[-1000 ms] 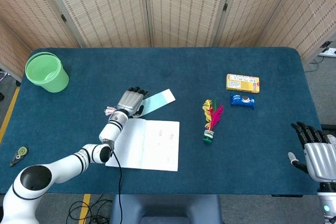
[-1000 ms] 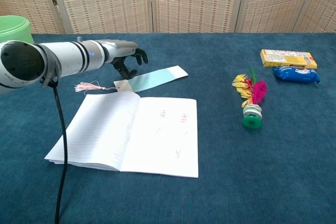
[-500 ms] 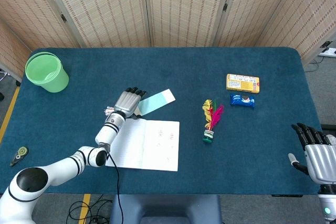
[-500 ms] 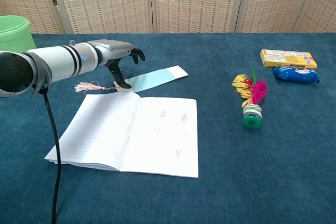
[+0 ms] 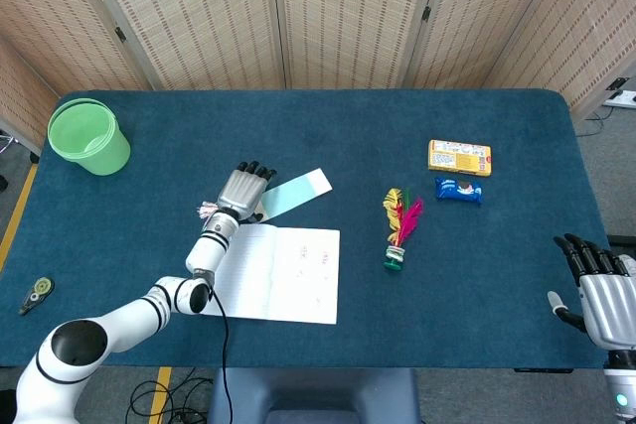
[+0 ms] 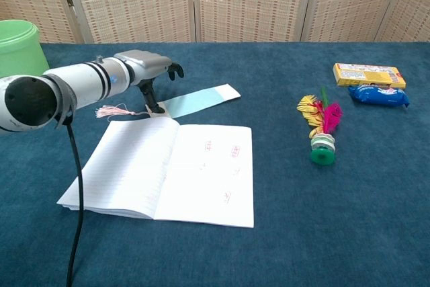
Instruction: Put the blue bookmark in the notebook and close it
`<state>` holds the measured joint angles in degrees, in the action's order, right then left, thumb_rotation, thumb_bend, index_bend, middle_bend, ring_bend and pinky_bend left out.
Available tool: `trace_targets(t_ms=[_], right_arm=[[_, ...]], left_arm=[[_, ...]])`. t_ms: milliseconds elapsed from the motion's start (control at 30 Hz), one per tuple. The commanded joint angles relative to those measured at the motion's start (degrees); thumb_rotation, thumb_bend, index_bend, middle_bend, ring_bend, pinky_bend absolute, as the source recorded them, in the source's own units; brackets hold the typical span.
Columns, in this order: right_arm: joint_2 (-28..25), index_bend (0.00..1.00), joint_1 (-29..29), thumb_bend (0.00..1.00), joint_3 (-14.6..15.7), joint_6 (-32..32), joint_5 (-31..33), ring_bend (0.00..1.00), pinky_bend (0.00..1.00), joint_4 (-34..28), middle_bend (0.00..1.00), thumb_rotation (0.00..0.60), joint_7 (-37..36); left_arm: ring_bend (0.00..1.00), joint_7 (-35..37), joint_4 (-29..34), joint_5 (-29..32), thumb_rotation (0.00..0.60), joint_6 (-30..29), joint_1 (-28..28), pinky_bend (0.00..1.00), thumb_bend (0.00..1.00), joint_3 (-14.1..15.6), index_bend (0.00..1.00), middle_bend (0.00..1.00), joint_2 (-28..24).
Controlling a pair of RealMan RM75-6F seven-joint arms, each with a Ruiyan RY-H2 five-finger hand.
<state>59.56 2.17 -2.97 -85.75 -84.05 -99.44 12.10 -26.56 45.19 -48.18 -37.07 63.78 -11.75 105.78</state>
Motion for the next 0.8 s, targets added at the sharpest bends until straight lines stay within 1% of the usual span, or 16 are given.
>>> trace_targets(t_ms=[33, 200, 500, 600, 800], right_arm=[[0.0, 0.14, 0.1, 0.22, 0.0, 0.1, 0.0, 0.17, 0.22, 0.1, 0.13, 0.600, -0.1], [0.1, 0.14, 0.1, 0.22, 0.0, 0.1, -0.1, 0.17, 0.22, 0.3, 0.13, 0.600, -0.3], [0.2, 0.14, -0.2, 0.21, 0.0, -0.1, -0.1, 0.17, 0.22, 0.6, 0.13, 0.600, -0.9], [0.1, 0.14, -0.3, 0.21, 0.0, -0.3, -0.1, 0.17, 0.22, 0.6, 0.13, 0.600, -1.0], [0.1, 0.14, -0.5, 0.21, 0.1, -0.5, -0.4, 0.17, 0.22, 0.7, 0.13, 0.600, -1.1]], left_arm=[[0.11, -0.5, 0.2, -0.8, 0.600, 0.4, -0.2, 0.17, 0.23, 0.6, 0.15, 0.20, -0.1], [0.11, -0.4, 2.2, -2.0, 0.600, 0.4, -0.7, 0.16, 0.23, 0.8, 0.15, 0.20, -0.9], [0.10, -1.6, 8.6, -3.0, 0.600, 0.4, -1.2, 0.16, 0.23, 1.6, 0.15, 0.19, -3.7], [0.10, -1.9, 11.5, -3.4, 0.600, 0.2, -1.4, 0.16, 0.23, 2.0, 0.15, 0.19, -5.1], [0.11, -3.0, 20.4, -1.6, 0.600, 0.4, -1.8, 0.16, 0.23, 2.5, 0.19, 0.19, -10.2]])
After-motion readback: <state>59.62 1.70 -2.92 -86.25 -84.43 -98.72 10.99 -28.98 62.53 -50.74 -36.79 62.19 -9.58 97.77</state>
